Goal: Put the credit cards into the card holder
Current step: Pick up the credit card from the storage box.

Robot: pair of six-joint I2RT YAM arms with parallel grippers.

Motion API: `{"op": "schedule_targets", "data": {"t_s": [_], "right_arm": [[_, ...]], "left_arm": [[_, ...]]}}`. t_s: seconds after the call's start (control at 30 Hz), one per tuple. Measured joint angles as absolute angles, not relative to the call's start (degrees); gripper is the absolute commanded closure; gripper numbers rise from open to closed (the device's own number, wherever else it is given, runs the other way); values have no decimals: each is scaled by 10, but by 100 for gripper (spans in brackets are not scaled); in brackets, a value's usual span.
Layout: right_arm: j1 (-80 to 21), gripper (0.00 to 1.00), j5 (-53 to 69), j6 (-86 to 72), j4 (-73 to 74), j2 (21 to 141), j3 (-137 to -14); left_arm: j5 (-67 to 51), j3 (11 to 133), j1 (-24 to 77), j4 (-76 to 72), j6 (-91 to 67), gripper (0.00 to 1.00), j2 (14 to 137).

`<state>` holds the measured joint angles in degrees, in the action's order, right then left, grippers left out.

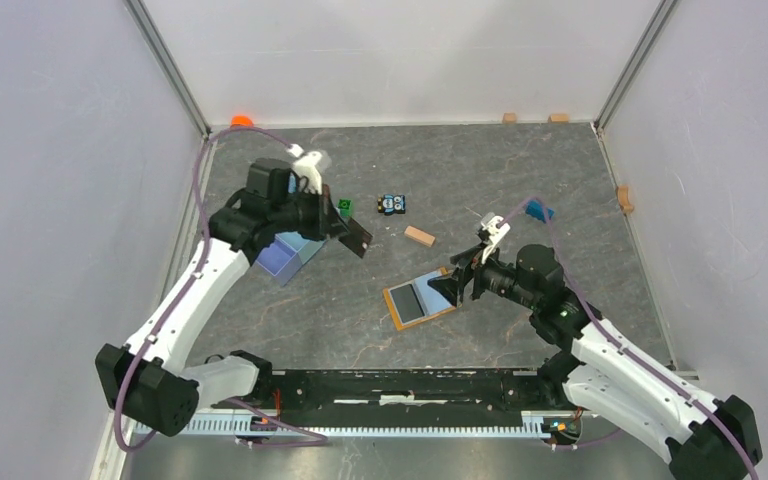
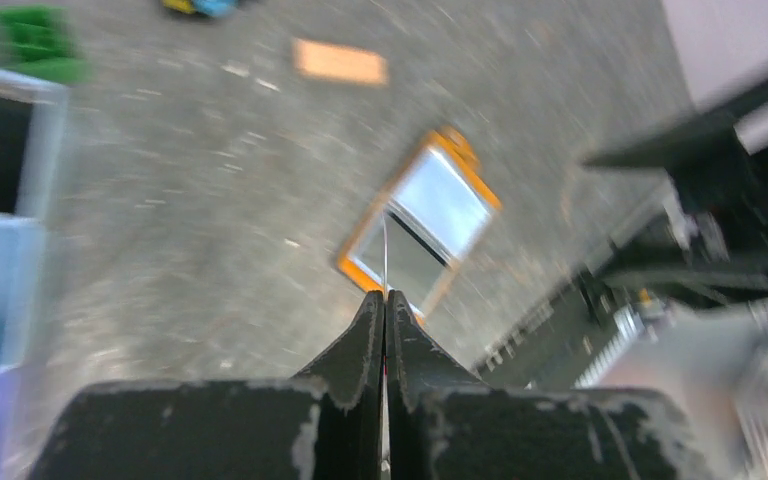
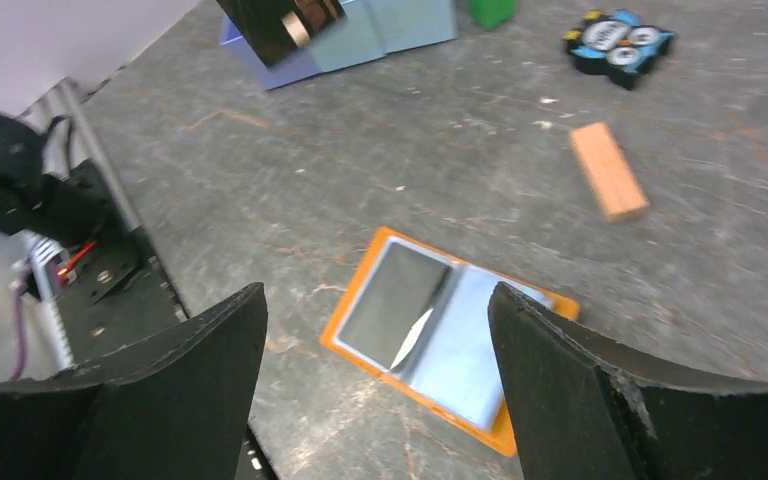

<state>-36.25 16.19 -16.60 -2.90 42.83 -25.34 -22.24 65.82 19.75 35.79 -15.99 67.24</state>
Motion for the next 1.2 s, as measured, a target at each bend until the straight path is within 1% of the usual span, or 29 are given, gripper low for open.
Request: {"op": "schedule_targets", "data": {"t_s": [0.17,0.27,0.37,0.47,0.6,0.63,0.67,0.7,0.73,0.77,0.8,0.83,0.9,1.0,1.07,1.2], "right_arm": [[-362,34,273,-179,-62,487,-261],[-362,40,347,-200,-81,538,-263],[-363,45,405,-230,-109,568,-263],[-364,50,450,-261,-152,573,-258],[-369,75,485,-285,-194,574,-255],[-371,84,491,-290,-202,575,-255],[-371,92,495,-291,-206,575,-255],[-372,100,498,-295,-209,577,-255],[-374,100,502,-298,-211,578,-254],[-374,100,504,-299,-212,578,-253],[-374,100,505,-302,-212,578,-252],[-375,100,502,-302,-213,578,-251],[-375,100,486,-303,-213,573,-249],[-375,100,460,-306,-217,555,-240],[-375,100,447,-315,-230,538,-229],[-375,100,432,-334,-261,518,-216]], "left_arm": [[-348,624,286,350,-131,98,686],[-416,611,334,340,-123,98,702],[-452,607,361,335,-120,98,710],[-472,606,370,330,-119,98,711],[-482,606,378,325,-118,98,715],[-482,606,381,325,-118,97,717],[-482,606,383,324,-119,89,718],[-481,605,386,322,-119,76,719],[-480,603,390,316,-120,58,719],[-475,601,393,307,-122,43,717],[-465,594,396,292,-128,33,715],[-456,585,397,275,-139,28,711],[-433,556,399,233,-164,22,693],[-398,483,399,152,-217,22,640],[-389,442,400,95,-255,24,610],[-390,400,400,7,-319,44,596]]}}
